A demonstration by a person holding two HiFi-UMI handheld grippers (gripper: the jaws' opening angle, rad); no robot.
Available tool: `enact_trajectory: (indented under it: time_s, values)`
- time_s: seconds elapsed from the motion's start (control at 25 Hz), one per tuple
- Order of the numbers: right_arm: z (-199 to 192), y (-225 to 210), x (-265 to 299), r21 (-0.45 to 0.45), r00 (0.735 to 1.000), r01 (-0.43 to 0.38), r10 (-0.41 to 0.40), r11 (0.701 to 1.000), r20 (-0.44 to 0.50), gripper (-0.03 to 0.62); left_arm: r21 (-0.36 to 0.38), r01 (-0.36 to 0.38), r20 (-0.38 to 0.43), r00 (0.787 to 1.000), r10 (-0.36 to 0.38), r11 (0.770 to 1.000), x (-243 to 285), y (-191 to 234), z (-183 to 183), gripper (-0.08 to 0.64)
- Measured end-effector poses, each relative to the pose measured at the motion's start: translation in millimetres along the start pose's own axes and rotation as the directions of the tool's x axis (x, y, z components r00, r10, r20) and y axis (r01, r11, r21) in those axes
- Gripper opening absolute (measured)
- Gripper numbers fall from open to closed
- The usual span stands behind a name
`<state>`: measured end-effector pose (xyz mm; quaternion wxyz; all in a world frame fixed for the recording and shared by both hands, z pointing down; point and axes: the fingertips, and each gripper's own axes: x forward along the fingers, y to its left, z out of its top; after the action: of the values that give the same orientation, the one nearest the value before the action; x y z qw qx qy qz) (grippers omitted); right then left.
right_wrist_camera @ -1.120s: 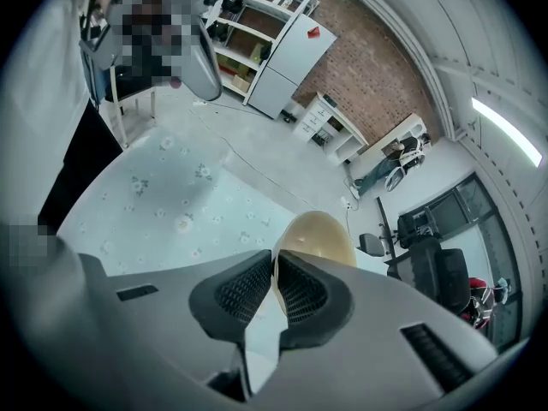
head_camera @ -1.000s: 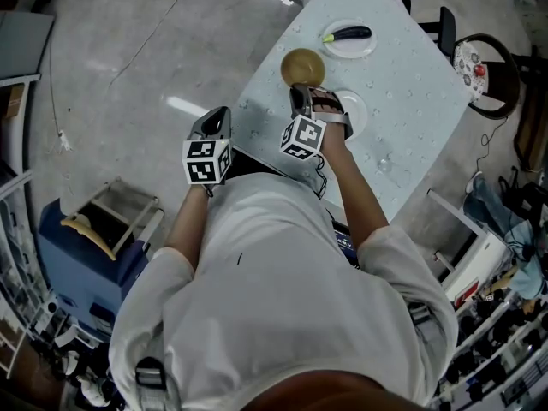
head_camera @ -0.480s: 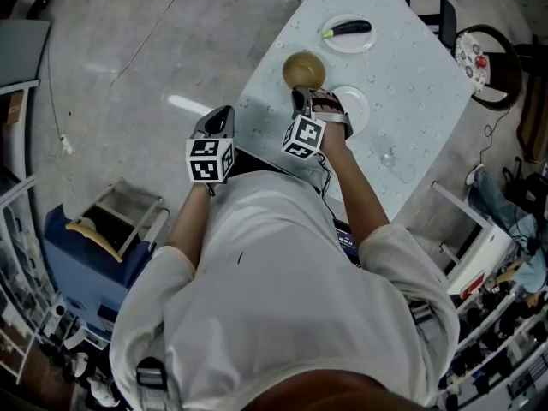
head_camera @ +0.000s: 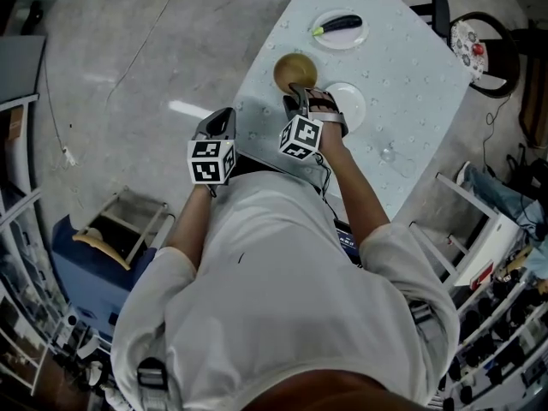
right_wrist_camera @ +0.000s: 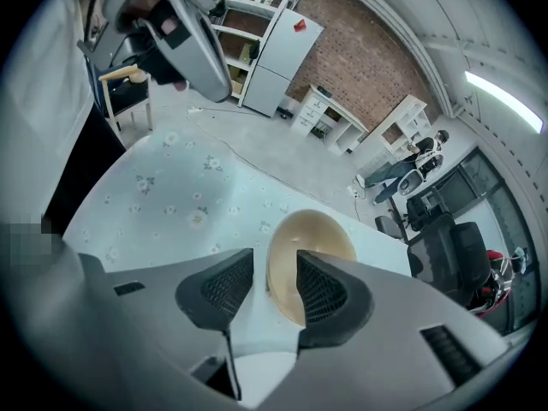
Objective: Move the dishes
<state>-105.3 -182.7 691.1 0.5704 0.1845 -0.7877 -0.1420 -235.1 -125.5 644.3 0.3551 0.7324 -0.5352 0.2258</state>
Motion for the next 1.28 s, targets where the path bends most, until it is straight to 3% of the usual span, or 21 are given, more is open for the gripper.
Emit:
enact_trajectory:
  time_s: [0.28,0.4,0.52,0.6,0.72,0.88,0.96,1.12,1.2,1.28]
  values:
    - [1,-8,-20,0.189,0.995,0.055,-0.069,0.981,0.071,0.241,0.043,0.079,-0.027,0.997,-0.078,0.996,17,-16,4,0.020]
    - [-9,-9,-28,0.302,0.995,0.062,-0.083,0.951,0.054,0.247,0.065,0.130,-0.050,0.991,-0.127,0.989,30,-24,7,0.020]
    - [-26,-2,-35,0.429,0.997,0.065,-0.081,0.901,0.020,0.247,0.095,0.191,-0.078,0.980,-0.184,0.977,42,-38,10,0.020]
    - [-37,4,-40,0.515,0.996,0.075,-0.084,0.854,-0.007,0.242,0.129,0.247,-0.105,0.966,-0.235,0.960,51,-50,9,0.020]
    - [-49,15,-47,0.641,0.995,0.093,-0.090,0.762,-0.038,0.180,0.190,0.330,-0.155,0.940,-0.303,0.925,59,-68,5,0.020]
    - [-65,26,-56,0.764,0.989,0.137,-0.125,0.630,-0.073,0.049,0.257,0.387,-0.175,0.920,-0.351,0.885,60,-86,7,0.020]
    - [-77,33,-59,0.823,0.987,0.146,-0.134,0.548,-0.086,-0.002,0.269,0.392,-0.160,0.919,-0.361,0.880,58,-95,9,0.020]
    - [-94,59,-69,0.916,0.993,0.098,-0.096,0.388,-0.066,-0.002,0.256,0.388,-0.154,0.920,-0.359,0.885,45,-111,-4,0.020]
    - [-100,75,-81,0.941,0.995,0.075,-0.087,0.330,-0.048,-0.003,0.254,0.392,-0.162,0.918,-0.361,0.884,34,-124,-16,0.020]
    - [-104,95,-97,0.951,0.995,0.070,-0.090,0.300,-0.045,-0.003,0.261,0.408,-0.181,0.911,-0.371,0.875,19,-138,-34,0.020]
